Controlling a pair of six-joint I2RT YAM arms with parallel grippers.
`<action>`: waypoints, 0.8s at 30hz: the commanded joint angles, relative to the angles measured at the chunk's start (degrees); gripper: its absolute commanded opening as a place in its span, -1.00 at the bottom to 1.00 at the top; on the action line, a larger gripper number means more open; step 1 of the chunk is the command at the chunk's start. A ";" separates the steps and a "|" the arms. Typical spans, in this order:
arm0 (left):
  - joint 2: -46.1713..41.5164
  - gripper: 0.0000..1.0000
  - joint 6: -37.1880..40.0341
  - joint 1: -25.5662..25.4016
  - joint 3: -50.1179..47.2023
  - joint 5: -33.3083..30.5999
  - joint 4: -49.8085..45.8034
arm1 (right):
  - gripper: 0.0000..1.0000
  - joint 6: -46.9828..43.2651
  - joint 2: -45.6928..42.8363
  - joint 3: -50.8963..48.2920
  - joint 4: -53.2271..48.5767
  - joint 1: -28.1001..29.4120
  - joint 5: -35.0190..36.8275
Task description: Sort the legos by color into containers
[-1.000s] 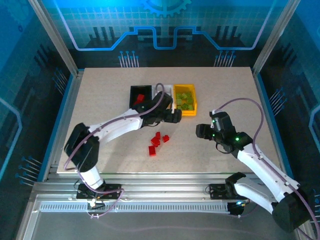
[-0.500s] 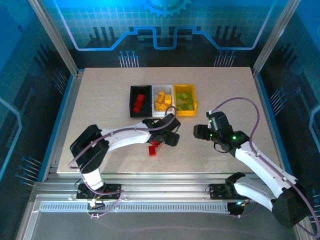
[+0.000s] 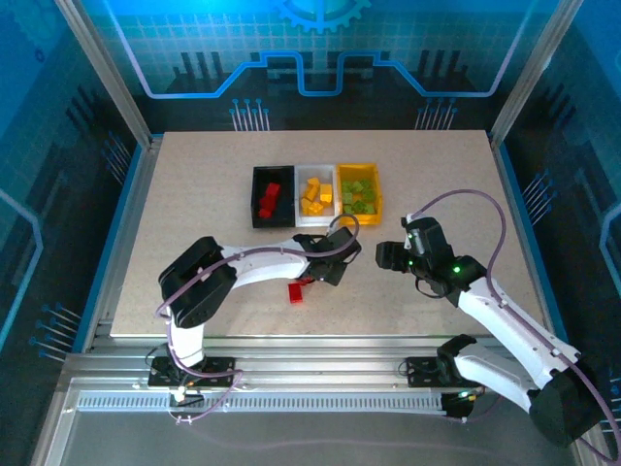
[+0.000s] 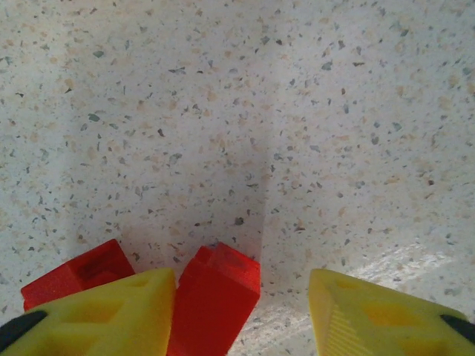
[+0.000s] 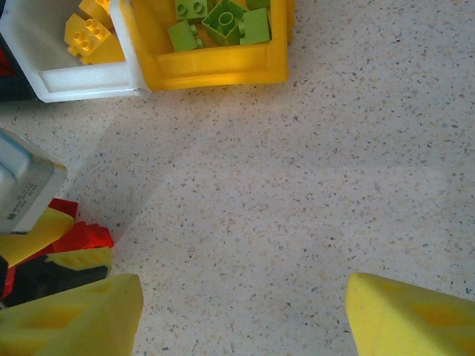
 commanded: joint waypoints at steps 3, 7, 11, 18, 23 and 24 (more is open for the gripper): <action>1.66 -0.19 0.37 -1.02 -0.94 -4.06 -0.31 | 0.46 -0.18 -0.14 1.58 -0.72 0.57 1.13; 1.40 -0.33 0.43 -1.28 -1.42 -4.78 0.34 | 0.46 -0.09 -0.31 1.49 -0.81 0.57 1.41; 1.74 -0.09 0.40 -1.32 -1.58 -4.20 0.44 | 0.46 0.04 -0.28 1.52 -0.86 0.57 1.49; 2.61 -0.14 0.37 -1.39 -2.05 -4.17 1.48 | 0.46 0.00 -0.32 1.54 -0.80 0.56 1.45; 2.25 -0.40 -0.07 -1.39 -2.72 -4.09 1.57 | 0.46 -0.03 -0.58 1.58 -1.24 0.57 1.62; 1.94 -0.44 -0.08 -1.35 -2.84 -3.97 1.61 | 0.46 -0.06 -0.67 1.58 -1.25 0.57 1.79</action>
